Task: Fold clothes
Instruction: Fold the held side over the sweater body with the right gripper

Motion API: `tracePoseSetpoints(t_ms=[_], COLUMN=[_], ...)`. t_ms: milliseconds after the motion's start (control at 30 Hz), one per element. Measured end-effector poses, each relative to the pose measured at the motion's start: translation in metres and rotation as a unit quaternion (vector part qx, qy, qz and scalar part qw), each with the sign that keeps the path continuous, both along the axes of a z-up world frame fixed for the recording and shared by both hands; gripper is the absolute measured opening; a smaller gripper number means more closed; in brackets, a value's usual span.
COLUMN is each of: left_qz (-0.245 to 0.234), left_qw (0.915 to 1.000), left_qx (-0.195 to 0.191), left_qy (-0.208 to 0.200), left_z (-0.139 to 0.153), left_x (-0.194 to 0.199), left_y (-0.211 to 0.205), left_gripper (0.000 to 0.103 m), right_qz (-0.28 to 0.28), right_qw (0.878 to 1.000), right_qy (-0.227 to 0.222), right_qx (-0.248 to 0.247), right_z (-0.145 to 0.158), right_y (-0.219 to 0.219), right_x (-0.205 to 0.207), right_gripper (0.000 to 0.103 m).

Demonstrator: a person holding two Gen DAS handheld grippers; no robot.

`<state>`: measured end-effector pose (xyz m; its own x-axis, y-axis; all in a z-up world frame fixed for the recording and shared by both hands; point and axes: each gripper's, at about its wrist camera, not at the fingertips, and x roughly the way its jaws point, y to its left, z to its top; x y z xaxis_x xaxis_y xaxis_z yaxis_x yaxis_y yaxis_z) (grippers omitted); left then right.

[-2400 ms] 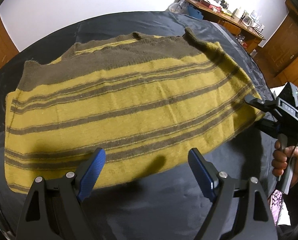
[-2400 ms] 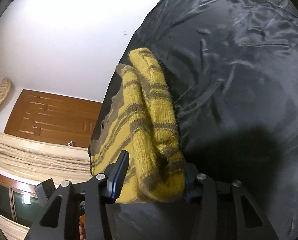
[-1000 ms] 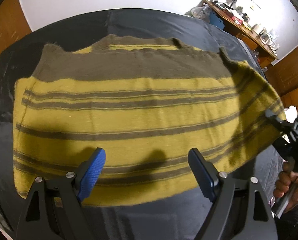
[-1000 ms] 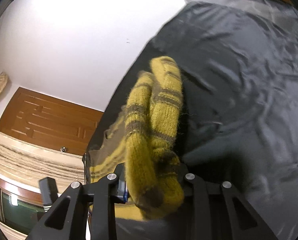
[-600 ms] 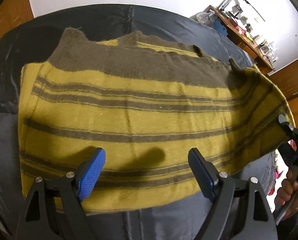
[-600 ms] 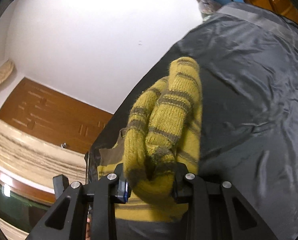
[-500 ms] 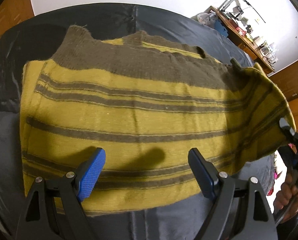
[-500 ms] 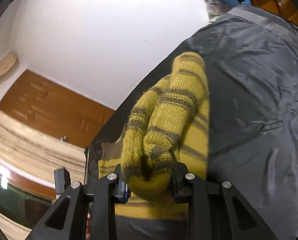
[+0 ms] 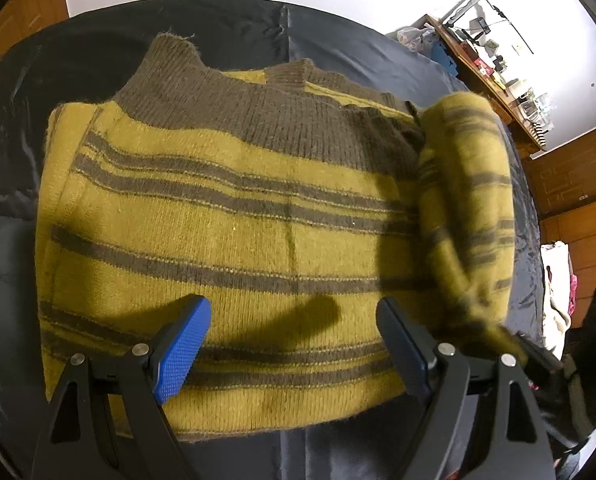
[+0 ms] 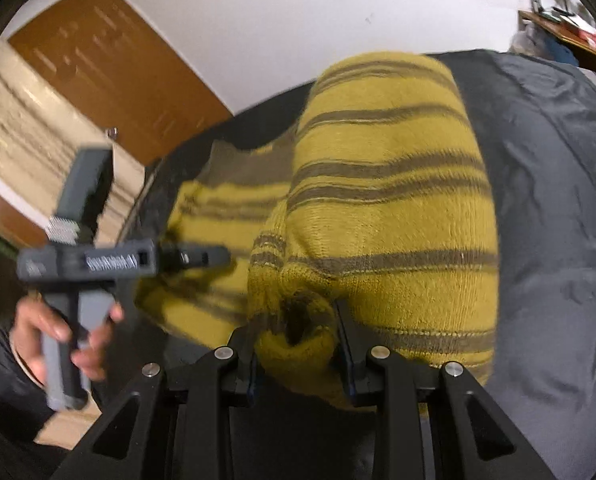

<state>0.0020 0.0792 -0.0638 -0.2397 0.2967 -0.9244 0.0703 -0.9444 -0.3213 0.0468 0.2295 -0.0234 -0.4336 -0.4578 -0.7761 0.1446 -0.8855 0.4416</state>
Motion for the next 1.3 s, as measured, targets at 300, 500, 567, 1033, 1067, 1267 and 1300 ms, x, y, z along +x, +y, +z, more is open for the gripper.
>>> tracePoseSetpoints(t_ms=[300, 500, 567, 1033, 1067, 1267, 1300], left_qz=[-0.018, -0.066, -0.078, -0.104, -0.107, -0.116, -0.117], left_qw=[0.9986, 0.9948, 0.9945, 0.9933, 0.9928, 0.9917, 0.9915], left_qx=[0.043, 0.063, 0.057, -0.013, -0.013, -0.006, -0.004], left_qy=[0.023, 0.044, 0.041, 0.049, 0.052, 0.056, 0.057], left_z=[0.014, 0.027, 0.021, -0.013, -0.013, -0.014, -0.014], left_x=[-0.015, -0.034, -0.042, -0.057, -0.057, -0.064, -0.066], left_y=[0.019, 0.064, 0.080, 0.097, 0.096, 0.092, 0.091], left_gripper=[0.087, 0.087, 0.087, 0.089, 0.089, 0.089, 0.090], right_qz=[0.009, -0.003, -0.008, -0.014, -0.010, -0.017, -0.018], right_qw=[0.999, 1.000, 1.000, 0.998, 0.998, 0.994, 0.993], right_qy=[0.011, 0.018, 0.021, 0.055, 0.068, 0.103, 0.101], right_qx=[0.029, 0.001, -0.008, -0.002, 0.008, 0.043, 0.054], right_z=[-0.009, -0.006, -0.006, 0.029, 0.035, 0.055, 0.054], right_y=[0.007, 0.027, 0.031, 0.055, 0.054, 0.052, 0.050], right_x=[-0.008, 0.000, 0.002, 0.030, 0.034, 0.049, 0.047], right_gripper=[0.031, 0.032, 0.032, 0.036, 0.044, 0.048, 0.048])
